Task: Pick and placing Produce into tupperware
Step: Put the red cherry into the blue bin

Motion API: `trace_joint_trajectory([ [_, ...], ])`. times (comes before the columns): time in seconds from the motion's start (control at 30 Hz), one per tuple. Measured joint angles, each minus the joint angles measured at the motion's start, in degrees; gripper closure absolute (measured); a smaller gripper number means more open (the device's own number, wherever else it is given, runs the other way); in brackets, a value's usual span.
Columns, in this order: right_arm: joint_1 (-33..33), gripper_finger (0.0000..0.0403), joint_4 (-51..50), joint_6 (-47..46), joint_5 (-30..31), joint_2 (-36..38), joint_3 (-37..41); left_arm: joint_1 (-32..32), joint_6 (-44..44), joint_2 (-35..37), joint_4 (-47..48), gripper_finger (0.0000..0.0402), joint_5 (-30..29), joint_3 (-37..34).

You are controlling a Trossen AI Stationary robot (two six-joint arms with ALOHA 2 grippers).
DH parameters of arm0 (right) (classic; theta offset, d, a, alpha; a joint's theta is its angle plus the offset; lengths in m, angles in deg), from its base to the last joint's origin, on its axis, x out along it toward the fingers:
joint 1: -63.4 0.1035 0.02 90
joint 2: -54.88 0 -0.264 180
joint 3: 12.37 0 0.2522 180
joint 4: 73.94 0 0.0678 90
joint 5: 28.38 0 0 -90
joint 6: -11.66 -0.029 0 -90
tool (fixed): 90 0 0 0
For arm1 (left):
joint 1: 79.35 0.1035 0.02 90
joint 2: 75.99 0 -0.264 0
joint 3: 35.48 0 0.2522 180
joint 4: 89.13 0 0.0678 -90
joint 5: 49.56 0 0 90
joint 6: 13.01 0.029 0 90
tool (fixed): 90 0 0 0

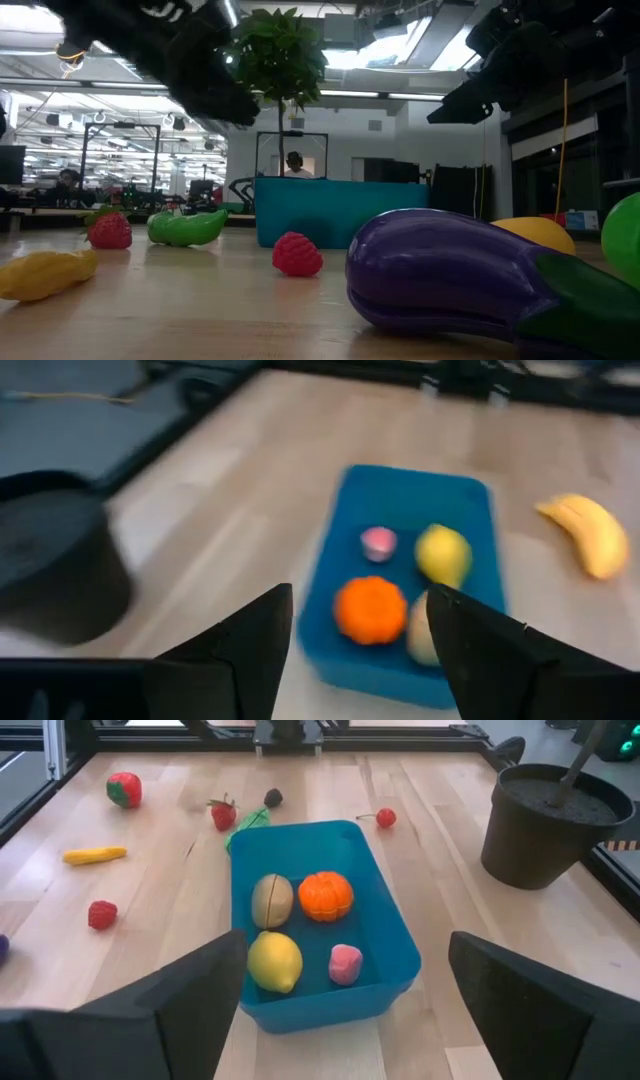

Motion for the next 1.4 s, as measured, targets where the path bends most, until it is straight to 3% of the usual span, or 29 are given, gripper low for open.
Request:
trace_joint_trajectory([
  [0.23, 0.0, 0.0055, 0.0, 0.0, 0.0, 0.0, 0.0, -3.0, -7.7, 1.8, 2.3, 0.0178, -18.3, -3.5],
  [0.6, 0.0, 0.0055, 0.0, 0.1, 0.0, 0.0, 0.0, -0.7, -19.8, 1.7, 12.4, 0.0184, -20.4, -3.5],
  [0.77, 0.0, 0.0055, 0.0, 0.1, 0.0, 0.0, 0.0, 1.5, -20.1, 1.7, 15.1, 0.0191, -18.7, -3.5],
  [1.0, 0.0, 0.0055, 0.0, 0.2, 0.1, 0.0, 0.0, 6.9, -19.9, 1.7, 15.1, 0.019, -7.1, -3.5],
  [1.4, 0.0, 0.0055, 0.0, 0.2, 0.1, 0.0, 0.0, 14.0, -12.8, 1.5, 15.1, 0.0205, -2.3, -3.4],
])
